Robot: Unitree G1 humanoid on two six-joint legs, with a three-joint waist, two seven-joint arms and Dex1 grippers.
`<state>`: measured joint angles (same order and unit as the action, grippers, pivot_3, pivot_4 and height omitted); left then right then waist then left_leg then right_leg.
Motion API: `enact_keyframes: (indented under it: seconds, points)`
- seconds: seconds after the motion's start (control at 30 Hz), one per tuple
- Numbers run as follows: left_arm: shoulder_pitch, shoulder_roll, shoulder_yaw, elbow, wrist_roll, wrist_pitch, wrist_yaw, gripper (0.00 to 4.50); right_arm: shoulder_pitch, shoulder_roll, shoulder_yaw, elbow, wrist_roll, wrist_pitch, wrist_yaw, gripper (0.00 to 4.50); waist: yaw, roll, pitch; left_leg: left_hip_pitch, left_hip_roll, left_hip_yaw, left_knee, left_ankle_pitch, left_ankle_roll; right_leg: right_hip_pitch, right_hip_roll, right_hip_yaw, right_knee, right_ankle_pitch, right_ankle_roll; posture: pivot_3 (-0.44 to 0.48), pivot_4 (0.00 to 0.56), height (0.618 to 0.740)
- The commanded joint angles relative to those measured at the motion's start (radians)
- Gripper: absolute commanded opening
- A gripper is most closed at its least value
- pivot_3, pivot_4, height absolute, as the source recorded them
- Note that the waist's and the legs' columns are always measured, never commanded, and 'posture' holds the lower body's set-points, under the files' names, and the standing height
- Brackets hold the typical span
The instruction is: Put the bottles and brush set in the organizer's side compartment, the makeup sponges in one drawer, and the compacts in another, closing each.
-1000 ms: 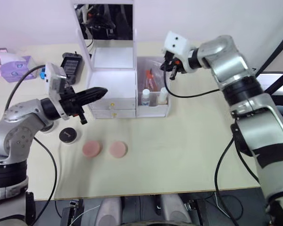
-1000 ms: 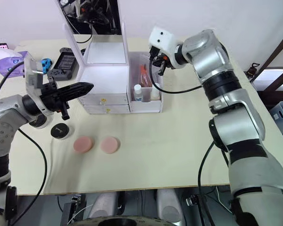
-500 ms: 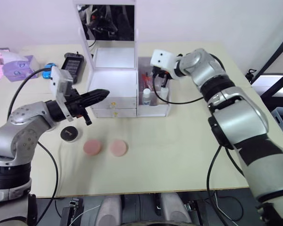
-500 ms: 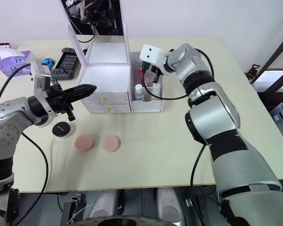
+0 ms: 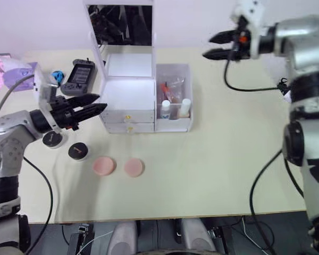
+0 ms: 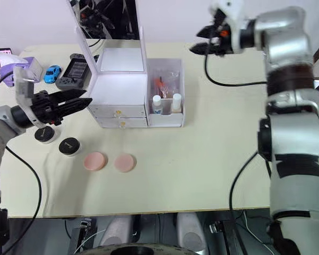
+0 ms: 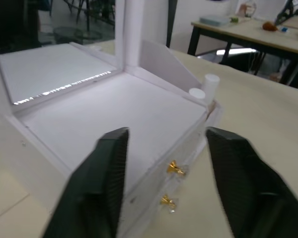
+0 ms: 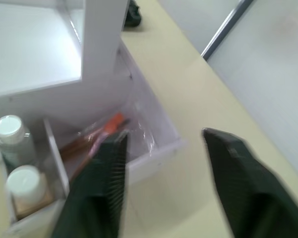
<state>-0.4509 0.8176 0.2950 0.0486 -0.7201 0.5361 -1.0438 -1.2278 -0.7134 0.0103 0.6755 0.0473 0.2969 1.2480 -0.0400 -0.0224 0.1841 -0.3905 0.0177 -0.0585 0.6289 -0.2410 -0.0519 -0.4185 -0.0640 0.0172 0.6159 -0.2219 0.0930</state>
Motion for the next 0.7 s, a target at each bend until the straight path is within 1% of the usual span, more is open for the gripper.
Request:
enact_keyframes:
  seconds: [0.03, 0.1, 0.17, 0.23, 0.3, 0.37, 0.47, 0.53, 0.6, 0.7]
  points:
    - [0.006, 0.023, 0.070, 0.143, 0.040, -0.112, -0.066, 4.46, 0.240, -0.071, -0.182, -0.267, 0.142, 0.084, -0.035, 4.45, 0.001, 0.001, 0.000, 0.000, 0.000, 0.000, 0.000, 0.000, 0.000, 0.000, 0.000, 0.000, 0.000, 0.000, 0.000, 0.000, 0.150, 0.740]
    - [0.025, 0.040, 0.109, 0.243, 0.060, -0.165, -0.090, 4.46, 0.428, -0.102, -0.281, -0.387, 0.181, 0.110, -0.087, 4.45, 0.000, 0.002, 0.001, 0.000, 0.000, 0.001, -0.001, 0.000, 0.000, -0.001, 0.000, 0.000, 0.001, 0.000, 0.000, 0.000, 0.150, 0.740]
    - [0.044, 0.063, 0.132, 0.331, 0.097, -0.230, -0.108, 4.46, 0.565, -0.109, -0.376, -0.473, 0.225, 0.141, -0.138, 4.45, -0.005, 0.002, 0.001, 0.000, 0.000, 0.001, -0.001, 0.000, 0.000, -0.002, 0.000, 0.001, 0.002, 0.000, 0.000, 0.000, 0.150, 0.740]
    - [0.059, 0.086, 0.164, 0.429, 0.123, -0.290, -0.111, 4.46, 0.726, -0.121, -0.451, -0.537, 0.233, 0.104, -0.155, 4.45, -0.005, 0.002, 0.001, 0.000, 0.000, 0.002, -0.001, 0.000, 0.000, -0.003, 0.000, 0.002, 0.003, 0.000, 0.000, 0.000, 0.150, 0.740]
    - [0.070, 0.100, 0.189, 0.514, 0.147, -0.356, -0.103, 4.46, 0.838, -0.109, -0.522, -0.584, 0.255, 0.085, -0.194, 4.45, -0.003, 0.001, 0.000, 0.001, 0.001, 0.002, -0.001, 0.000, 0.000, -0.003, 0.001, 0.002, 0.004, 0.000, -0.001, 0.000, 0.150, 0.740]
    - [0.078, 0.110, 0.200, 0.577, 0.163, -0.400, -0.112, 4.46, 0.921, -0.098, -0.558, -0.609, 0.257, 0.053, -0.236, 4.45, -0.004, 0.001, 0.000, 0.002, 0.001, 0.002, 0.000, 0.000, 0.000, -0.002, 0.001, 0.002, 0.003, -0.002, -0.004, 0.000, 0.150, 0.740]
    - [0.077, 0.112, 0.206, 0.613, 0.169, -0.428, -0.125, 4.46, 0.983, -0.089, -0.570, -0.624, 0.271, 0.036, -0.277, 4.45, -0.003, 0.001, 0.000, 0.003, 0.001, 0.004, 0.003, 0.000, 0.000, 0.000, 0.000, 0.003, 0.003, -0.002, -0.004, 0.000, 0.150, 0.740]
    - [0.073, 0.109, 0.212, 0.619, 0.163, -0.431, -0.123, 4.46, 0.995, -0.086, -0.565, -0.627, 0.286, 0.034, -0.298, 4.45, -0.003, 0.000, 0.000, 0.004, 0.001, 0.004, 0.004, 0.000, 0.000, 0.001, 0.001, 0.003, 0.002, -0.002, -0.004, 0.000, 0.150, 0.740]
    - [0.078, 0.107, 0.212, 0.606, 0.153, -0.416, -0.128, 4.46, 0.983, -0.088, -0.544, -0.637, 0.299, 0.041, -0.312, 4.45, -0.003, 0.001, 0.000, 0.006, 0.001, 0.004, 0.004, 0.000, 0.000, 0.003, 0.000, 0.003, 0.002, -0.001, -0.004, 0.000, 0.150, 0.740]
    - [0.102, 0.097, 0.222, 0.539, 0.118, -0.360, -0.131, 4.46, 0.931, -0.101, -0.505, -0.677, 0.347, 0.094, -0.317, 4.45, -0.004, 0.001, 0.000, 0.012, 0.002, 0.004, 0.003, 0.000, 0.000, 0.007, 0.001, 0.003, 0.002, -0.001, -0.004, 0.000, 0.150, 0.740]
